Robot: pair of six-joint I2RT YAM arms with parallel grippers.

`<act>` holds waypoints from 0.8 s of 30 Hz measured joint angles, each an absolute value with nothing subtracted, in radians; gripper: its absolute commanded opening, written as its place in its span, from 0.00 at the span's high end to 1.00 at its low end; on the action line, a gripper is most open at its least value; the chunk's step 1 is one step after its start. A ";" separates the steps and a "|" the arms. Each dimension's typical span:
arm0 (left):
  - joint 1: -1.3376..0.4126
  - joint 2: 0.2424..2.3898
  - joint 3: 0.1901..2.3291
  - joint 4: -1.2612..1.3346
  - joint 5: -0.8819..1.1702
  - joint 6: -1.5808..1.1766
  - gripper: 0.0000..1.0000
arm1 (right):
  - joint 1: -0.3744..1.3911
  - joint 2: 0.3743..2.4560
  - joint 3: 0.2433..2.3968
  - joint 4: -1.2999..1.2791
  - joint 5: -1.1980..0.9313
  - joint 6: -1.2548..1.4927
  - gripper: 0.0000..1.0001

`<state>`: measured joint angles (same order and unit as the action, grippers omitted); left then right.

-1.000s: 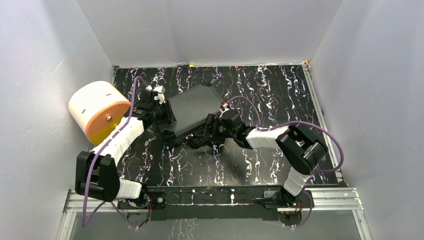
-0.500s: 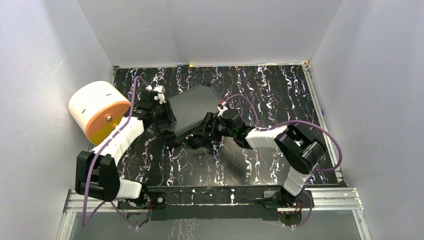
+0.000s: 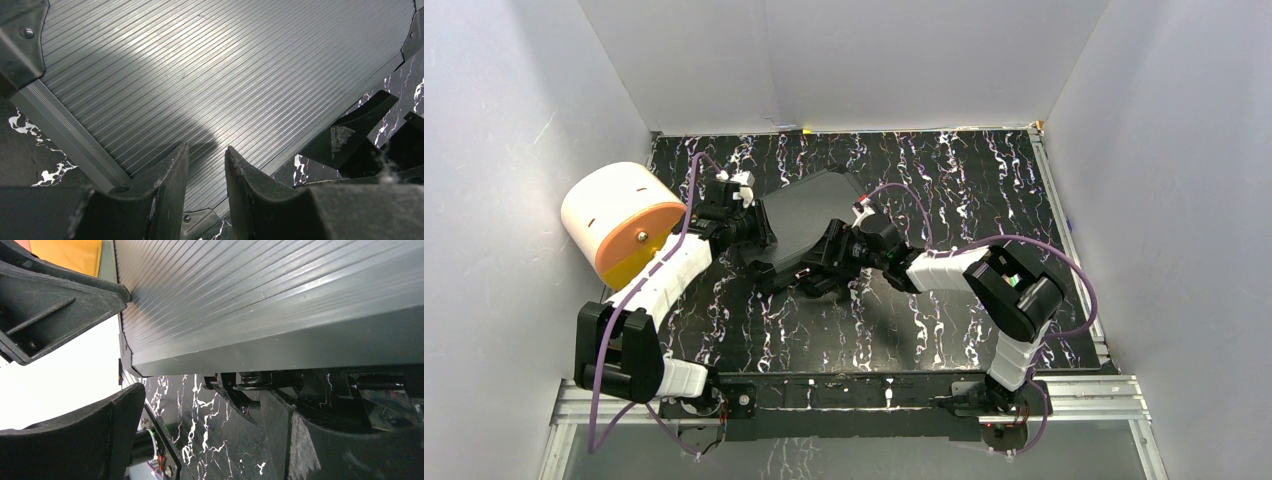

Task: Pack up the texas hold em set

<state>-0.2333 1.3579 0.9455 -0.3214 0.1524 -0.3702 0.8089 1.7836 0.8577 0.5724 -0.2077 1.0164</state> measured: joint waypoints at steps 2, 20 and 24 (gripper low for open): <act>-0.233 1.358 0.945 -0.321 0.152 -0.369 0.67 | 0.812 1.784 0.867 0.550 -0.199 1.008 0.08; -0.238 1.360 0.958 -0.338 0.149 -0.356 0.65 | 0.820 1.710 0.894 0.451 -0.102 0.957 0.40; -0.238 1.360 0.962 -0.343 0.147 -0.355 0.65 | 0.815 1.693 0.900 0.451 -0.081 0.953 0.43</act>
<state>-0.2379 1.3602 0.9615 -0.3428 0.1471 -0.3553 0.8146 1.6928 0.8997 0.4507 -0.0807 0.9527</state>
